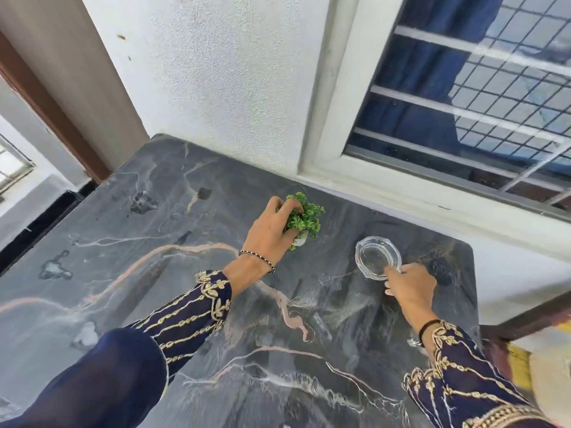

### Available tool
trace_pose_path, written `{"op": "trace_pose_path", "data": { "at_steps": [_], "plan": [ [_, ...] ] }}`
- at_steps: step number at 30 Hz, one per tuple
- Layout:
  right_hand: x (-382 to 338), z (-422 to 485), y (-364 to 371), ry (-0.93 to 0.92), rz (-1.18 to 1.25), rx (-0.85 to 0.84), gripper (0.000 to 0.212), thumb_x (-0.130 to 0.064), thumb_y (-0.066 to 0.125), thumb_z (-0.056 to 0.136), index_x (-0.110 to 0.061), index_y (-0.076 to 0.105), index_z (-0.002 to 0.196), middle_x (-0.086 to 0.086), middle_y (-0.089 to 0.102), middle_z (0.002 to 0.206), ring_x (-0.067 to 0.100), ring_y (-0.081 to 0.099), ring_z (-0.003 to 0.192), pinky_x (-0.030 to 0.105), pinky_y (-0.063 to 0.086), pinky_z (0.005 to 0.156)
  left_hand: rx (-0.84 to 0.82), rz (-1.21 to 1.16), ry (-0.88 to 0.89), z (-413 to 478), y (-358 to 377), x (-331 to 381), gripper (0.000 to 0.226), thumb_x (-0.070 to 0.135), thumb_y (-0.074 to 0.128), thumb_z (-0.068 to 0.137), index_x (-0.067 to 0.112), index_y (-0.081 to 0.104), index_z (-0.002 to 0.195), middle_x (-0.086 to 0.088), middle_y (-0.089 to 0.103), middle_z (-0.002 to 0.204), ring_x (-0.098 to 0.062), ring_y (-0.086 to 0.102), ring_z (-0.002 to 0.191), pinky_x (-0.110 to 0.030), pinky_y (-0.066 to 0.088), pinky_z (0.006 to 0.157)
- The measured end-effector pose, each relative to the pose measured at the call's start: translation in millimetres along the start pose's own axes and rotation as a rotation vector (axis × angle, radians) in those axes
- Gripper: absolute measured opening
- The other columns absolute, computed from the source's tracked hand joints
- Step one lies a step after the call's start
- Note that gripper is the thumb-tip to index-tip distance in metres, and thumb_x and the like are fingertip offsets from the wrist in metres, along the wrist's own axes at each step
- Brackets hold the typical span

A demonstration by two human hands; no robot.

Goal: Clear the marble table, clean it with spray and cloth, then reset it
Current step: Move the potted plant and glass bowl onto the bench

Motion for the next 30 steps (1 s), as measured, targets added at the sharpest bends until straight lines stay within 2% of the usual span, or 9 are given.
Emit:
{"op": "trace_pose_path", "data": {
  "at_steps": [3,6,8,10,14,19,25,28,30],
  "plan": [
    [12,-7,-16,-0.058,-0.043,-0.021,0.028,-0.020,0.066,0.088,-0.011,0.065,0.062,0.012,0.073,0.065,0.031,0.072,0.081,0.039,0.057,0.081,-0.026,-0.001,0.035,-13,13,21,0.035,0.009,0.066,0.081,0.017,0.054,0.113,-0.002,0.045,0.100,-0.024,0.053,0.074,-0.040,0.051,0.064],
    [32,-19,-37,-0.072,-0.040,-0.049,0.018,-0.019,0.065,0.090,-0.007,0.067,0.077,0.009,0.074,0.070,0.021,0.070,0.078,0.027,0.045,0.062,-0.061,-0.002,0.059,-25,28,43,0.036,0.009,0.066,0.081,0.018,0.055,0.114,-0.002,0.047,0.100,-0.025,0.054,0.076,-0.039,0.051,0.065],
    [54,-27,-56,-0.092,-0.019,-0.054,0.013,-0.019,0.065,0.090,-0.009,0.066,0.083,0.006,0.074,0.071,0.016,0.070,0.075,0.022,0.043,0.060,-0.070,-0.007,0.079,-34,40,62,0.037,0.008,0.068,0.080,0.018,0.056,0.113,-0.002,0.048,0.100,-0.023,0.054,0.075,-0.036,0.050,0.065],
    [77,-32,-77,-0.124,-0.007,-0.062,0.014,-0.020,0.065,0.091,-0.008,0.065,0.084,0.002,0.073,0.068,0.015,0.071,0.075,0.028,0.047,0.068,-0.092,-0.018,0.084,-44,53,84,0.037,0.007,0.069,0.080,0.018,0.057,0.113,-0.003,0.050,0.099,-0.022,0.053,0.075,-0.033,0.048,0.067],
    [137,-36,-138,-0.122,0.044,-0.087,0.013,-0.022,0.066,0.092,-0.009,0.065,0.090,-0.005,0.072,0.062,0.011,0.071,0.072,0.018,0.045,0.068,-0.156,-0.007,0.115,-70,99,151,0.038,0.005,0.071,0.077,0.017,0.059,0.111,-0.004,0.053,0.100,-0.022,0.056,0.077,-0.031,0.049,0.069],
    [225,-23,-216,-0.117,0.050,-0.059,0.012,-0.023,0.067,0.091,-0.010,0.067,0.090,-0.009,0.070,0.067,0.015,0.073,0.075,0.031,0.054,0.075,-0.216,-0.039,0.107,-98,171,245,0.036,0.009,0.073,0.079,0.020,0.060,0.110,0.001,0.055,0.104,-0.016,0.051,0.068,-0.021,0.043,0.068],
    [330,-13,-302,-0.049,0.077,0.005,0.013,-0.016,0.068,0.091,-0.004,0.065,0.086,-0.007,0.065,0.065,0.005,0.059,0.059,0.012,0.040,0.053,-0.364,-0.092,0.157,-141,270,350,0.035,0.009,0.072,0.080,0.018,0.060,0.112,-0.004,0.055,0.107,-0.024,0.053,0.065,-0.027,0.046,0.070],
    [390,-8,-330,0.034,0.053,0.055,0.017,-0.015,0.068,0.090,0.000,0.063,0.084,0.004,0.068,0.066,0.022,0.063,0.061,0.016,0.041,0.054,-0.474,-0.117,0.204,-165,327,392,0.036,0.005,0.071,0.079,0.014,0.059,0.111,-0.008,0.054,0.105,-0.016,0.046,0.065,-0.027,0.042,0.070],
    [422,-6,-337,0.080,0.040,0.078,0.017,-0.018,0.068,0.089,-0.003,0.062,0.084,0.008,0.070,0.072,0.030,0.068,0.069,0.033,0.052,0.069,-0.547,-0.117,0.215,-178,356,407,0.037,0.004,0.070,0.078,0.014,0.059,0.112,-0.008,0.053,0.108,-0.017,0.051,0.073,-0.029,0.043,0.074]
  ]
}}
Point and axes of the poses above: each hand's wrist, its own z-axis towards the middle knuckle, its own y-axis out of the palm, x = y × z, the point moved 1 cm from there along z, towards the middle knuckle
